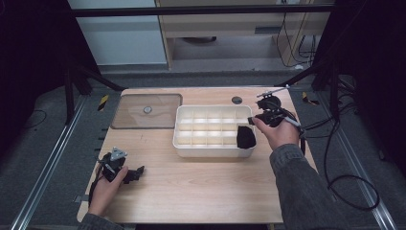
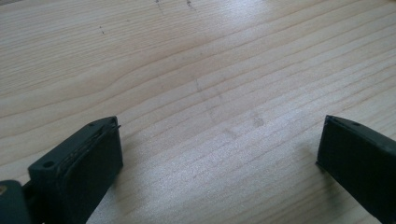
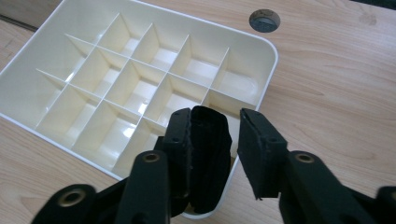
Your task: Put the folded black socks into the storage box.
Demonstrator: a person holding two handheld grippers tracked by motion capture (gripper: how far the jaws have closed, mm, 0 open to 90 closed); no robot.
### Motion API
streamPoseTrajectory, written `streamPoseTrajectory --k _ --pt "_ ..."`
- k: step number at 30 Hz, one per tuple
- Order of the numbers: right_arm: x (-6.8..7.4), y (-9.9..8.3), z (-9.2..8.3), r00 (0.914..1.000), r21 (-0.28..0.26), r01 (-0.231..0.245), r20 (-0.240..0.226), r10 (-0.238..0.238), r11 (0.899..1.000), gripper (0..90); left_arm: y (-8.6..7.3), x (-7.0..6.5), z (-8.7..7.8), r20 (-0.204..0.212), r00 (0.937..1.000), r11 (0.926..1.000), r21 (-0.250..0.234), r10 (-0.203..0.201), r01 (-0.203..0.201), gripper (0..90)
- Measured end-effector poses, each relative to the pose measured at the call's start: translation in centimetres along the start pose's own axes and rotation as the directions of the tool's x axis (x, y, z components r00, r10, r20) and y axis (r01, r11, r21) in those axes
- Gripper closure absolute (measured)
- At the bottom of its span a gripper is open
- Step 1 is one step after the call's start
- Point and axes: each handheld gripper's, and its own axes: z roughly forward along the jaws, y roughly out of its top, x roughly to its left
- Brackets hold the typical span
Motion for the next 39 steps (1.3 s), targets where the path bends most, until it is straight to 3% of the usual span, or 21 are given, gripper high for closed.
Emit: streamPoseTrajectory --k 10,20,30,39 --pt "0.1 1.4 -0.8 0.9994 0.017 0.035 0.005 -0.035 0.999 89.7 0.0 0.0 0.0 0.0 1.0 1.0 0.002 -0.001 0.001 0.0" --pt "0.7 2.2 0.6 0.9978 0.072 0.064 0.01 -0.065 0.995 90.0 0.0 0.0 0.0 0.001 1.0 1.0 0.002 0.001 -0.001 0.0" --pt "1.4 1.8 2.9 0.9965 0.116 0.083 -0.003 -0.083 0.99 90.0 0.0 0.0 0.0 0.001 1.0 1.0 0.002 0.0 0.0 0.0" --pt "2.1 1.5 4.0 0.9943 0.139 0.106 -0.014 -0.106 0.985 90.0 0.0 0.0 0.0 0.001 1.0 1.0 0.002 0.001 -0.001 0.0"
